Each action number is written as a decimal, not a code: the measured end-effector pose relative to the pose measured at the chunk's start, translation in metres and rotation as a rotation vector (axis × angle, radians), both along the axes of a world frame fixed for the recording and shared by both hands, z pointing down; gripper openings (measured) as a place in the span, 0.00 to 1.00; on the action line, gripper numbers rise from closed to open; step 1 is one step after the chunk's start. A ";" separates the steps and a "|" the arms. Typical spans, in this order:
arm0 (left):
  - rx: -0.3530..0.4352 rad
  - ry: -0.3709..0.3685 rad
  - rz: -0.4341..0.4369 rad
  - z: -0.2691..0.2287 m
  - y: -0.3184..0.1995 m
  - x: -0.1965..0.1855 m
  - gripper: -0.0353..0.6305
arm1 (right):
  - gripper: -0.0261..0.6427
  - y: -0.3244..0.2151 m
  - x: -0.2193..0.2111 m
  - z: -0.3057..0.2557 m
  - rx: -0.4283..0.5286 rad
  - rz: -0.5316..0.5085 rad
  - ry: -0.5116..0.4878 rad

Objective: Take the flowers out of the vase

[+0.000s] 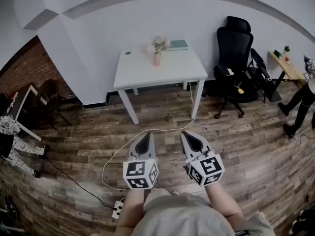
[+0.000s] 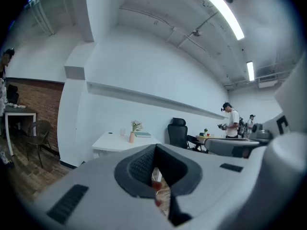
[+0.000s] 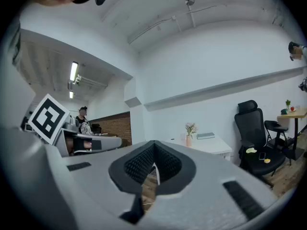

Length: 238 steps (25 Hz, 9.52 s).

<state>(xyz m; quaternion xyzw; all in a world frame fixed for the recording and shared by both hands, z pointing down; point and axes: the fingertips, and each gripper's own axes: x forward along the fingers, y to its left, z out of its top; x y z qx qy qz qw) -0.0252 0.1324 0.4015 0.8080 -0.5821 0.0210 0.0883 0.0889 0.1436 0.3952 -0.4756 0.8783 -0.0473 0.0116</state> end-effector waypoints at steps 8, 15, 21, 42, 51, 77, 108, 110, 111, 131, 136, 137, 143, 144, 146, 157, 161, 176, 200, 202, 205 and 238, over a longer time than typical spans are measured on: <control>0.009 0.021 0.004 0.001 0.009 0.001 0.06 | 0.04 0.007 0.000 0.002 0.003 -0.009 0.019; 0.012 0.031 -0.009 0.003 0.007 0.001 0.06 | 0.04 0.004 0.002 0.007 -0.004 0.001 0.017; -0.002 0.042 -0.028 0.006 0.002 0.001 0.06 | 0.04 -0.002 0.004 0.013 -0.043 -0.016 -0.009; -0.041 0.031 -0.049 0.028 -0.076 -0.011 0.06 | 0.12 -0.085 0.006 0.038 -0.101 -0.008 0.026; -0.050 0.020 -0.040 0.033 -0.159 -0.034 0.06 | 0.22 -0.168 -0.025 0.038 -0.104 -0.028 0.023; -0.085 0.011 0.056 0.043 -0.392 -0.096 0.06 | 0.25 -0.400 -0.089 0.029 -0.099 0.069 0.018; -0.093 0.005 0.043 0.065 -0.531 -0.126 0.06 | 0.26 -0.546 -0.108 0.052 -0.109 0.092 0.033; -0.098 0.002 0.043 0.066 -0.548 -0.128 0.06 | 0.26 -0.565 -0.107 0.054 -0.114 0.096 0.034; -0.101 0.003 0.041 0.067 -0.557 -0.129 0.06 | 0.26 -0.575 -0.107 0.054 -0.117 0.097 0.035; -0.146 0.002 0.033 0.077 -0.699 -0.126 0.07 | 0.28 -0.732 -0.096 0.081 -0.181 0.131 0.085; -0.151 0.003 0.032 0.080 -0.723 -0.123 0.06 | 0.29 -0.758 -0.092 0.094 -0.207 0.137 0.096; -0.154 0.003 0.032 0.081 -0.728 -0.123 0.06 | 0.30 -0.763 -0.092 0.097 -0.212 0.138 0.100; -0.167 -0.002 0.033 0.088 -0.751 -0.122 0.06 | 0.32 -0.789 -0.088 0.113 -0.241 0.148 0.123; -0.168 -0.003 0.034 0.089 -0.754 -0.121 0.06 | 0.32 -0.792 -0.088 0.115 -0.244 0.150 0.123; -0.172 -0.005 0.036 0.090 -0.760 -0.121 0.06 | 0.33 -0.799 -0.087 0.118 -0.250 0.155 0.123; -0.202 -0.018 0.043 0.105 -0.778 -0.117 0.07 | 0.38 -0.829 -0.088 0.127 -0.252 0.177 0.112; -0.212 -0.020 0.043 0.109 -0.781 -0.115 0.07 | 0.39 -0.836 -0.089 0.130 -0.257 0.179 0.111; -0.233 -0.013 0.045 0.118 -0.791 -0.114 0.06 | 0.27 -0.856 -0.088 0.135 -0.266 0.192 0.111; -0.195 0.006 0.033 0.103 -0.764 -0.117 0.06 | 0.08 -0.835 -0.089 0.108 -0.237 0.175 0.031; -0.191 0.005 0.035 0.100 -0.760 -0.117 0.06 | 0.08 -0.834 -0.089 0.101 -0.220 0.177 0.027; -0.181 0.007 0.037 0.096 -0.750 -0.117 0.06 | 0.08 -0.828 -0.088 0.087 -0.187 0.179 0.023; -0.064 -0.002 0.011 0.056 -0.587 -0.131 0.06 | 0.07 -0.679 -0.099 -0.016 0.075 0.164 0.012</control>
